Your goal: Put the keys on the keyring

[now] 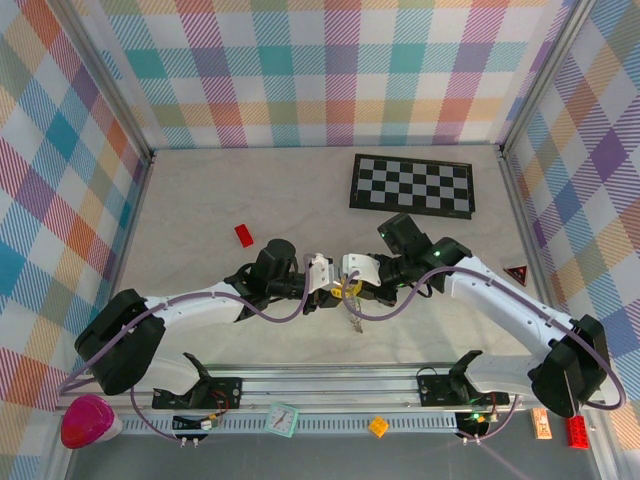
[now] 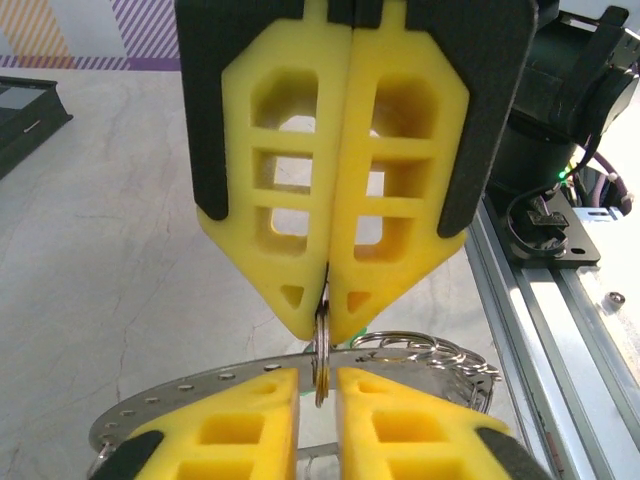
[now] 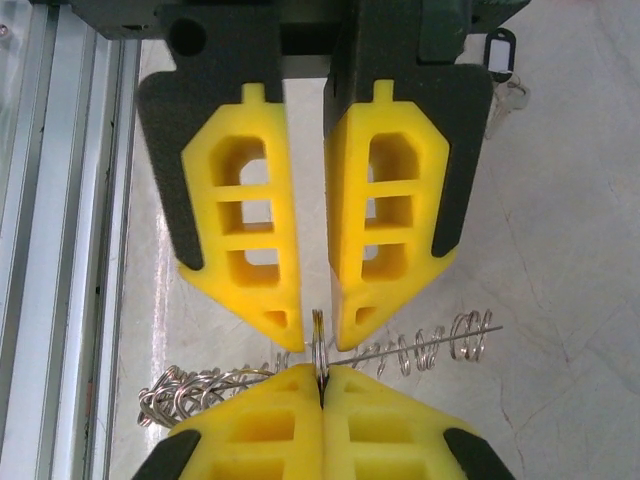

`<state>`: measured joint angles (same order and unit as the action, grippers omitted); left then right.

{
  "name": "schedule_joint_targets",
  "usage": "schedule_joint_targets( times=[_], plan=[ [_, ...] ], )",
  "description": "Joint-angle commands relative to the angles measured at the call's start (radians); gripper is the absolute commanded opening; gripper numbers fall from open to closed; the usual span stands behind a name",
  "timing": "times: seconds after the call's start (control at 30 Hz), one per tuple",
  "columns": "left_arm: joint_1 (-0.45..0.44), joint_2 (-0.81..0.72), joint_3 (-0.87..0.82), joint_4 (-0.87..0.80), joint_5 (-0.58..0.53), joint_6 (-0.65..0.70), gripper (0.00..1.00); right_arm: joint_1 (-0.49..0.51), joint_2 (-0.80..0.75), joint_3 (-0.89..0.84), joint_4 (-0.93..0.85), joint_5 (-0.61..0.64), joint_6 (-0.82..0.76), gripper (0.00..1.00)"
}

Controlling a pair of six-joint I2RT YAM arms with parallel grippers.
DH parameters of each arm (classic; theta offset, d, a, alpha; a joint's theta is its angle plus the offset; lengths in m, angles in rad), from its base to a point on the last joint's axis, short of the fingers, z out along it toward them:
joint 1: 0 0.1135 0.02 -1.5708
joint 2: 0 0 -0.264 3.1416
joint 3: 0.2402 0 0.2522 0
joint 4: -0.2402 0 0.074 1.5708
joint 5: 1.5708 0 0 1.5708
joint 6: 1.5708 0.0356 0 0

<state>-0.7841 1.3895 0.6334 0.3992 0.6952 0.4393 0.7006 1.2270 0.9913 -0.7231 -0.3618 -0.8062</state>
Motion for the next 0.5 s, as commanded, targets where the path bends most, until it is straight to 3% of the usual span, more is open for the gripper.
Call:
schedule_joint_targets(
  times=[0.0,0.2,0.3,0.47],
  plan=[
    [-0.013,-0.004,0.026,0.038,0.017,-0.004,0.13,0.012,0.003,0.031,-0.009,-0.037,-0.021,0.00],
    [-0.012,0.005,0.017,0.095,0.020,-0.050,0.12,0.011,-0.021,0.010,0.039,-0.101,0.033,0.00],
    [-0.012,0.010,0.006,0.134,0.018,-0.079,0.04,-0.011,-0.058,-0.024,0.088,-0.149,0.078,0.00],
    [-0.012,0.018,-0.015,0.194,0.028,-0.120,0.00,-0.142,-0.137,-0.121,0.185,-0.284,0.207,0.25]
  ],
)
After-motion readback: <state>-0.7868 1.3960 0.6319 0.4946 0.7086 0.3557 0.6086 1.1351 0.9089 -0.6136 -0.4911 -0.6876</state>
